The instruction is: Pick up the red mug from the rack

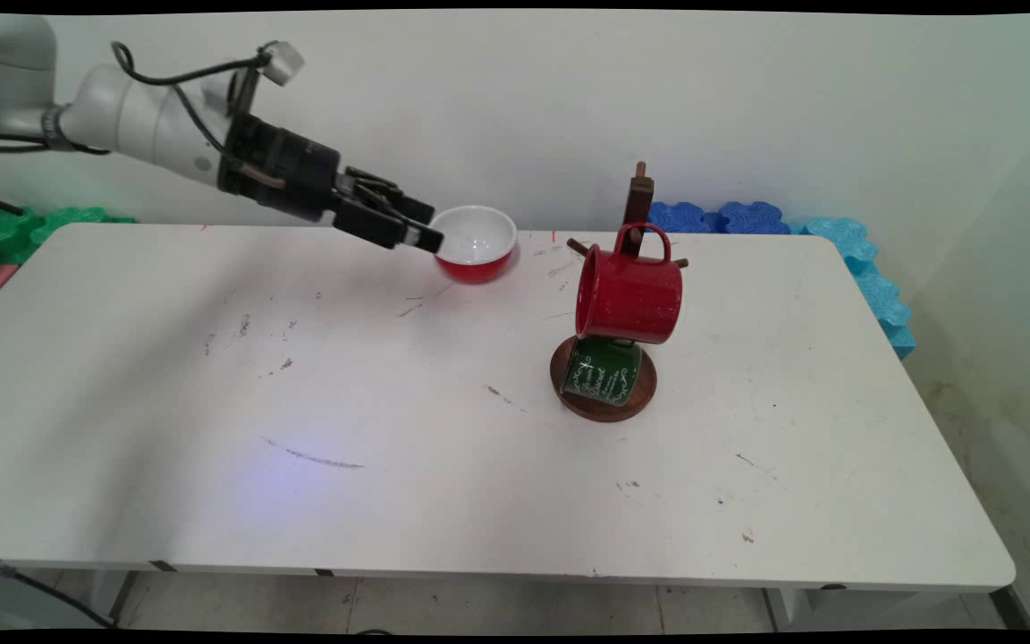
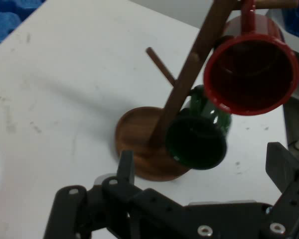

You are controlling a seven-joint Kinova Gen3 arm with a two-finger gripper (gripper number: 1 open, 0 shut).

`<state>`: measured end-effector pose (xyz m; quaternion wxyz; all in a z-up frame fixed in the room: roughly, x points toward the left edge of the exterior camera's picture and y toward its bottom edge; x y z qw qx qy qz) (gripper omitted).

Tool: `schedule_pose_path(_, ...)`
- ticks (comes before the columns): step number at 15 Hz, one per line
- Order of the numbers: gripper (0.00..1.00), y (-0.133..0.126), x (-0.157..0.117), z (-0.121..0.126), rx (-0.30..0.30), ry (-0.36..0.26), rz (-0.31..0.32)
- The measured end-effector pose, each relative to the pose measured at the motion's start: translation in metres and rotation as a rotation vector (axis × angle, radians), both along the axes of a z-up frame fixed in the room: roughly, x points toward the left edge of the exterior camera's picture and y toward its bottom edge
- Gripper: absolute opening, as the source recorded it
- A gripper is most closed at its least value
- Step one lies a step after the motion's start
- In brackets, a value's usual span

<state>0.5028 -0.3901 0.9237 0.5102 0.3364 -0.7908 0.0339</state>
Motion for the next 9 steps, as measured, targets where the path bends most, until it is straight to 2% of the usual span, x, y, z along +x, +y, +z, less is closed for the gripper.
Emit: schedule_pose_path(9, 1.00, 0.008, -0.069, -0.012, 0.072, 0.084, -0.035)
